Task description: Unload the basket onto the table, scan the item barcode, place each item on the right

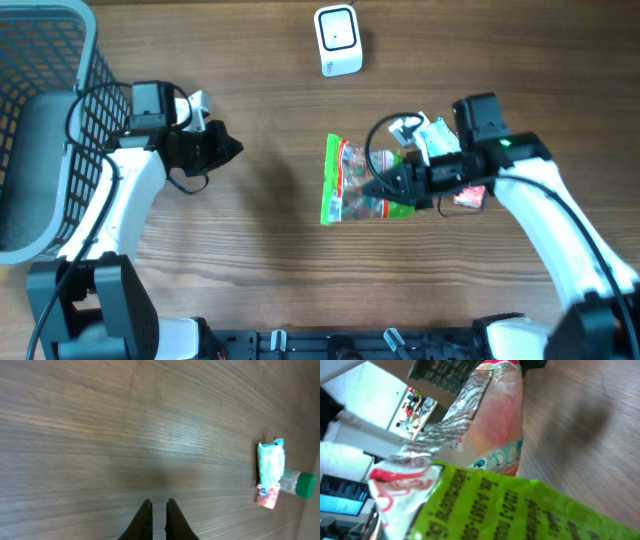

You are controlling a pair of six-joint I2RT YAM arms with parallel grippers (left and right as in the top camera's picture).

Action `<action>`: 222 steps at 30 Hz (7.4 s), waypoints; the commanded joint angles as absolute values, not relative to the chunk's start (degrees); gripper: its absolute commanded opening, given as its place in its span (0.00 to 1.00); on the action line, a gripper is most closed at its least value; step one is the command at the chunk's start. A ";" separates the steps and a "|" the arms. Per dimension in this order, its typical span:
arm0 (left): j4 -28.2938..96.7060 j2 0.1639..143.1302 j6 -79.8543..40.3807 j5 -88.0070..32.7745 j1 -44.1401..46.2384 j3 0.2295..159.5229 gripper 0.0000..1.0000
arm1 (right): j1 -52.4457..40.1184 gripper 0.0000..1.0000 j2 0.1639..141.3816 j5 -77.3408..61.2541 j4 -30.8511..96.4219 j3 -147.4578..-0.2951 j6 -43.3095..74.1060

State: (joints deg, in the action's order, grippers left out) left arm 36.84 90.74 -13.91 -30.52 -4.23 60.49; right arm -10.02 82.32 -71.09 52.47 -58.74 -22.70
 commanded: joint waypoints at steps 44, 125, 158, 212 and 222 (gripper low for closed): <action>35.35 89.78 -9.41 -11.70 -6.61 61.19 1.00 | -10.46 0.04 97.45 -26.83 91.26 -125.58 -12.03; 35.35 89.78 -9.41 -11.70 -6.61 61.19 1.00 | -36.62 0.04 148.22 50.59 24.01 -131.68 -34.74; 35.35 89.78 -9.41 -11.68 -6.61 61.19 1.00 | -17.56 0.04 122.54 -19.59 83.83 -112.62 -18.33; 35.33 89.78 -9.41 -11.70 -6.61 61.19 1.00 | -17.93 0.99 111.07 5.98 40.34 -101.67 4.89; 35.35 89.78 -9.41 -11.70 -6.61 61.19 1.00 | -17.93 1.00 80.97 6.00 40.32 -101.67 4.91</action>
State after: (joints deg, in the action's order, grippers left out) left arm 35.53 90.74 -9.85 -11.81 -6.17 60.49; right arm -18.17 87.09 5.21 40.32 -101.06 3.90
